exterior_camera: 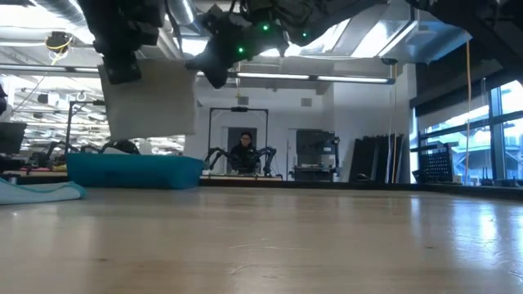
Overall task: Fold microfiber towels
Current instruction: Put the gray towel into the blue bin
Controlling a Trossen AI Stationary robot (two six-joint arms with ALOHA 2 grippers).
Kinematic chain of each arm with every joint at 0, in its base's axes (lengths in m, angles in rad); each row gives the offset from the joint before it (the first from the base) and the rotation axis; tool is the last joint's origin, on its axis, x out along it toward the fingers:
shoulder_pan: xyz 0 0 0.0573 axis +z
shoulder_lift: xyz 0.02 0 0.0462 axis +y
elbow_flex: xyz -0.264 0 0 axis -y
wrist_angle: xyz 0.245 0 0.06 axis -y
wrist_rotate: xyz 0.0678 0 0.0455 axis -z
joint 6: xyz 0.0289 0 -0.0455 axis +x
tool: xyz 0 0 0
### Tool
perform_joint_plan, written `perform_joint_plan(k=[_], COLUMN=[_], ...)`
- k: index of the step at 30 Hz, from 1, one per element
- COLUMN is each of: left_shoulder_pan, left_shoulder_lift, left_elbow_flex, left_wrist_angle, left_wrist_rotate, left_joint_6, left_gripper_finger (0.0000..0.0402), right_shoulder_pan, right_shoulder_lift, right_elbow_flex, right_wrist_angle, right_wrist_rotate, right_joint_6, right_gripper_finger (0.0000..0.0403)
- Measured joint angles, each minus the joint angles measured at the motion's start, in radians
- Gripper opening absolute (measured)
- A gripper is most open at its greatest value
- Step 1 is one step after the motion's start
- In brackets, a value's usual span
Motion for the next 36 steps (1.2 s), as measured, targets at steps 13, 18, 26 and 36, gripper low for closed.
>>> perform_joint_plan(k=[13, 18, 26, 36], left_shoulder_pan=[-0.039, -0.091, -0.014, 0.165], left_shoulder_lift=[0.001, -0.009, -0.005, 0.044], left_elbow_flex=[-0.192, -0.150, -0.137, -0.140], left_wrist_angle=[0.233, 0.156, 0.173, 0.242], left_wrist_rotate=[0.426, 0.462, 0.343, 0.389], left_joint_6=[-0.021, -0.035, 0.044, 0.148], left_gripper_finger=[0.0000, 0.0000, 0.0000, 0.0028], right_shoulder_pan=[0.020, 0.034, -0.004, -0.024], right_shoulder_lift=[0.014, 0.014, 0.013, 0.039], right_elbow_flex=[0.002, 0.002, 0.002, 0.000], right_wrist_angle=[-0.409, -0.432, -0.317, -0.305], right_wrist_rotate=[-0.153, -0.194, -0.122, -0.142], right_joint_6=[0.071, 0.067, 0.066, 0.037], right_gripper_finger=[0.0016, 0.0017, 0.0017, 0.0025])
